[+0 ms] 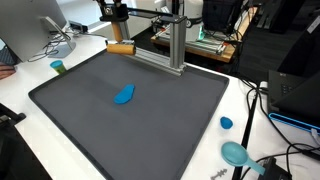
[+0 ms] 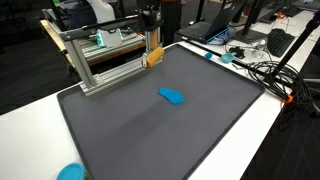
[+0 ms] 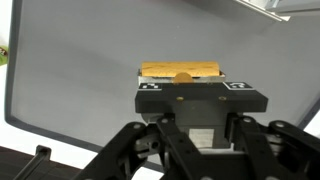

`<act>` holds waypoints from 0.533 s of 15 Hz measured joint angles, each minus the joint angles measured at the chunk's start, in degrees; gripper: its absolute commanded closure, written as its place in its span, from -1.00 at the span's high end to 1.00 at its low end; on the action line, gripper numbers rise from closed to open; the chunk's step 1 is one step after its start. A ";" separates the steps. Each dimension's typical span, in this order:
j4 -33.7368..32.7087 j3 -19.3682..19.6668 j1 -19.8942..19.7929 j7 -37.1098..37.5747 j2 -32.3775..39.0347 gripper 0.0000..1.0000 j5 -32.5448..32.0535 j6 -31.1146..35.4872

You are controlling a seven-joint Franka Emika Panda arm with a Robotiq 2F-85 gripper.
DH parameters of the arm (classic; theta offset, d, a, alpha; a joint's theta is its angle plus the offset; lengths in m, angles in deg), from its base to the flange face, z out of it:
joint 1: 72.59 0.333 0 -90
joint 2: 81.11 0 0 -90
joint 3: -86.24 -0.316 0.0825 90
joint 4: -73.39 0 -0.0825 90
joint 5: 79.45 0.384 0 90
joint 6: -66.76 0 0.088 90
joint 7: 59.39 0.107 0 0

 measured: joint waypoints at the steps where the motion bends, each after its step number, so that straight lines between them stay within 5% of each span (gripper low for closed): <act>1: 0.08 0.05 0.00 2.87 0.12 -0.57 -0.03 0.00; 8: 6.62 0.19 0.00 18.13 -5.57 -0.57 0.21 -0.34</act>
